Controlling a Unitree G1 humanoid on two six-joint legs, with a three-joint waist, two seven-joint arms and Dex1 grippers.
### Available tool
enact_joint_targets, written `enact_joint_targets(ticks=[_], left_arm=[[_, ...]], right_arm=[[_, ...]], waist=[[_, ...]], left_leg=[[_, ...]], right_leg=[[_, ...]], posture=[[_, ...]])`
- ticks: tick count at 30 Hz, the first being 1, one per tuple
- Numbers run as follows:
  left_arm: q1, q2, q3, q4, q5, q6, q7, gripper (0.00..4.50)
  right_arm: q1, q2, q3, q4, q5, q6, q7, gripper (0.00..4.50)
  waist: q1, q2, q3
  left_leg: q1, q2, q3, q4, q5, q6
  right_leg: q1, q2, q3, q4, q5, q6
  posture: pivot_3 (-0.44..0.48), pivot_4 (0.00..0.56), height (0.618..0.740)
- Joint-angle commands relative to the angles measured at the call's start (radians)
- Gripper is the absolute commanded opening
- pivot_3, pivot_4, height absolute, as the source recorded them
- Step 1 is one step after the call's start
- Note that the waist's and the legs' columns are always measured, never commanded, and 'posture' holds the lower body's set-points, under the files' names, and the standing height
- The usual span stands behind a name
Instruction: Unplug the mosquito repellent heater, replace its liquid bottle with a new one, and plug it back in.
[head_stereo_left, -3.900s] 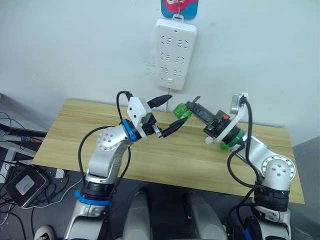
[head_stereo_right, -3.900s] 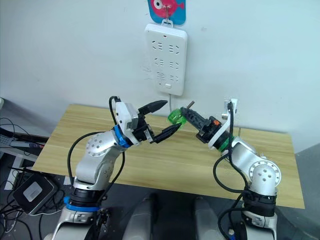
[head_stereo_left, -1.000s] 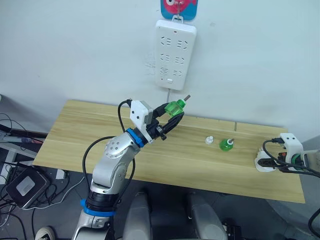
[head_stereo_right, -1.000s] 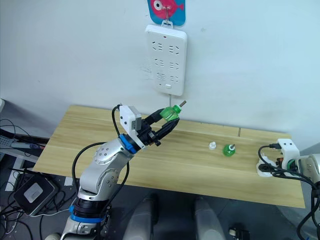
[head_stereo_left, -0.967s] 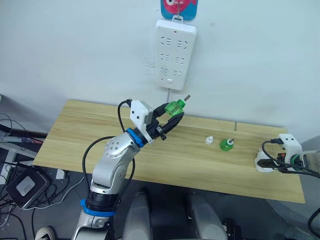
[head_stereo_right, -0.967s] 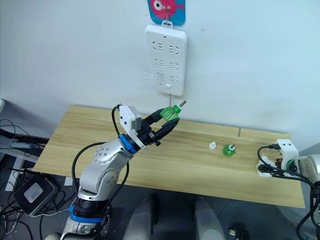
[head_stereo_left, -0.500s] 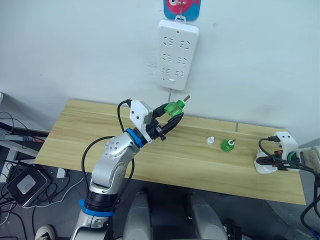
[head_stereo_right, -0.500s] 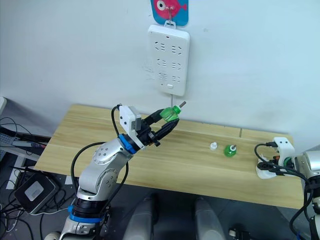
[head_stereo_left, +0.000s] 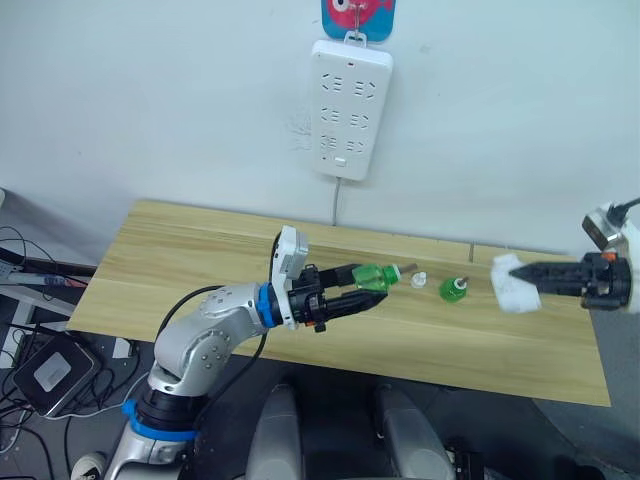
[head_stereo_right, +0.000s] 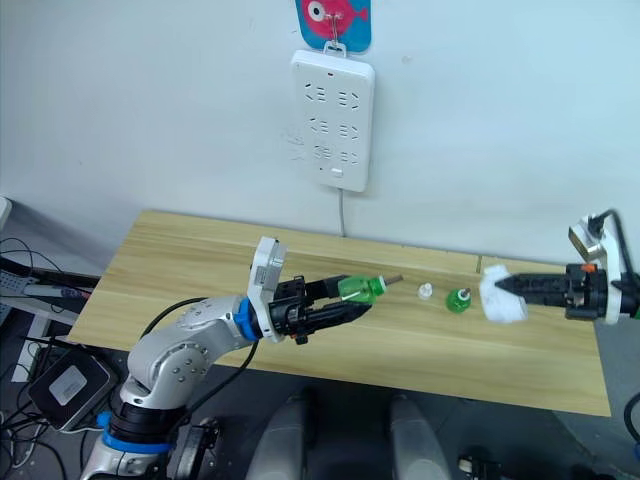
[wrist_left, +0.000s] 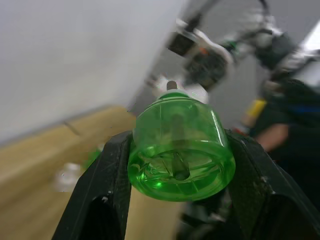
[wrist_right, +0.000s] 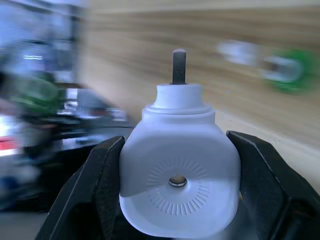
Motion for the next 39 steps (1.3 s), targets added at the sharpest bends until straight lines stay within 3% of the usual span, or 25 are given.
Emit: enact_joint_targets(ticks=[1,5,12,39], left_arm=[[-0.059,0.023,0.02,-0.006,-0.091,0.069,-0.062,2.26],[-0.105,0.028,-0.005,0.026,-0.089,0.087,-0.103,2.26],[-0.194,-0.057,-0.048,0.121,-0.006,0.02,-0.114,2.26],[-0.267,-0.149,-0.061,0.174,0.063,-0.029,-0.138,2.26]], right_arm=[[-0.089,0.003,0.0,0.064,0.242,0.016,-0.114,2.89],[-0.139,0.016,0.05,0.076,0.496,0.016,-0.28,2.89],[-0.166,0.023,0.153,0.071,0.899,-0.072,-0.583,2.89],[-0.188,0.062,0.174,0.005,0.918,-0.107,-0.622,2.89]], waist=[[-0.006,0.0,0.0],[-0.008,0.0,0.0],[-0.006,0.0,0.0],[-0.009,0.0,0.0]], left_leg=[[0.0,0.0,0.001,0.0,0.0,0.0],[-0.002,-0.001,0.001,-0.001,-0.001,0.001],[-0.003,0.0,0.0,-0.001,-0.002,0.003],[-0.003,0.0,0.0,0.0,-0.002,0.004]], right_leg=[[0.0,0.0,0.0,0.0,0.0,0.0],[0.001,0.0,0.0,-0.005,0.0,0.0],[0.0,0.0,-0.001,-0.007,0.0,0.001],[0.0,0.0,0.0,-0.007,0.0,0.001]], posture=[[-0.043,0.303,0.74],[-0.051,0.307,0.74],[-0.046,0.318,0.74],[-0.052,0.325,0.74]])
